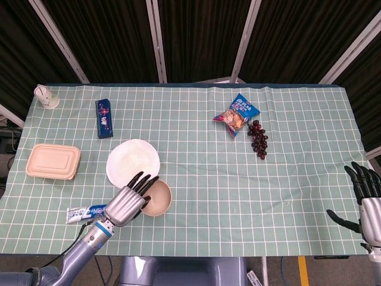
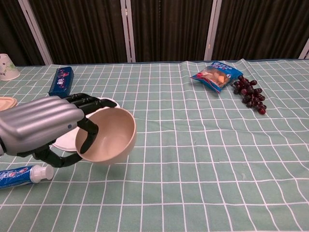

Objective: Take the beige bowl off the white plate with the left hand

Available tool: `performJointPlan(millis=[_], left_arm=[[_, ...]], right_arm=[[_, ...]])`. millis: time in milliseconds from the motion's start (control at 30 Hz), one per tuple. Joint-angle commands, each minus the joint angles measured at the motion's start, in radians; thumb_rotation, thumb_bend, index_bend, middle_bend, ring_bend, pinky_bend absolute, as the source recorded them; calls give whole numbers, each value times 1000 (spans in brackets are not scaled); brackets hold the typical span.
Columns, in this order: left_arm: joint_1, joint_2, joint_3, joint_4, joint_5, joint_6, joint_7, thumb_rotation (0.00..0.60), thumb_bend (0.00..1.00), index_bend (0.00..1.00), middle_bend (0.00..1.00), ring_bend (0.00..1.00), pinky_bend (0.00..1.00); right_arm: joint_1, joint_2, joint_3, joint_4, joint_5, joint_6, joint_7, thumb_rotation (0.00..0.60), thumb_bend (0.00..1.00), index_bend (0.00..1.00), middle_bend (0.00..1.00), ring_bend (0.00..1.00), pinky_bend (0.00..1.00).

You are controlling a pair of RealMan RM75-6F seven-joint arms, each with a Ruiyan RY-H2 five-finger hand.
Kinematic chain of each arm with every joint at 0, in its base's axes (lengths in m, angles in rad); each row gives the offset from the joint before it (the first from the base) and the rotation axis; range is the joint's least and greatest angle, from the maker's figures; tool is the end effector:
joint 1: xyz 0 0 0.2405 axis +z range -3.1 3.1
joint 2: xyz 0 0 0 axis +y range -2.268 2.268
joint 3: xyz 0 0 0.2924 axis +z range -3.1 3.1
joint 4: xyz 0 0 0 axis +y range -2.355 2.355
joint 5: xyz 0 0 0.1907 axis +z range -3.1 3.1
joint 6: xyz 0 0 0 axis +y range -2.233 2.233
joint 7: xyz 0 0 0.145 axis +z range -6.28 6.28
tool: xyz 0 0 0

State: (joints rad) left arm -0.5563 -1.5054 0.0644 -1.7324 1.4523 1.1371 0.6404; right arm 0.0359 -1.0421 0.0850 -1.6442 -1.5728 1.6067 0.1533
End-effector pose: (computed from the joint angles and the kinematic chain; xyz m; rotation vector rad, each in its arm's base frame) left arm -0.1805 0.2468 -0.0002 -2.1268 -0.6054 -0.8901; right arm -0.3213 -0.1717 0.2325 1.3058 -0.8641 1.0950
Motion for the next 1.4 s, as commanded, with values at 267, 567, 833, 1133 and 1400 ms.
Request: performJointPlan(millis=[267,567,833,1133,1400], left_arm=[[-8,-26,2,-15,-90,-78,106,600,568,588,0,0,0],[-12,-16,0,-61,-189,-90,201,600,429,411,0,0,0],[29,43,11,-118,-96,-8,82,600,252,92,0,0,0],[217,174,27,-113,37,332,-49,600,238,60,0,0,0],[339,216,22,-58,40,497,-129,600,211,0,0,0,0]], right_arm=[[0,2,1,0,1,0,5,600,25,0,0,0,0],[0,4,3,-1,3,-1,7,600,25,0,0,0,0],[1,1,1,2,2,-4,-4,600,26,0,0,0,0],[7,-12,2,11,13,-19,-47,600,25,0,0,0,0],[15,-29,2,15,20,-35,-92,600,24,0,0,0,0]])
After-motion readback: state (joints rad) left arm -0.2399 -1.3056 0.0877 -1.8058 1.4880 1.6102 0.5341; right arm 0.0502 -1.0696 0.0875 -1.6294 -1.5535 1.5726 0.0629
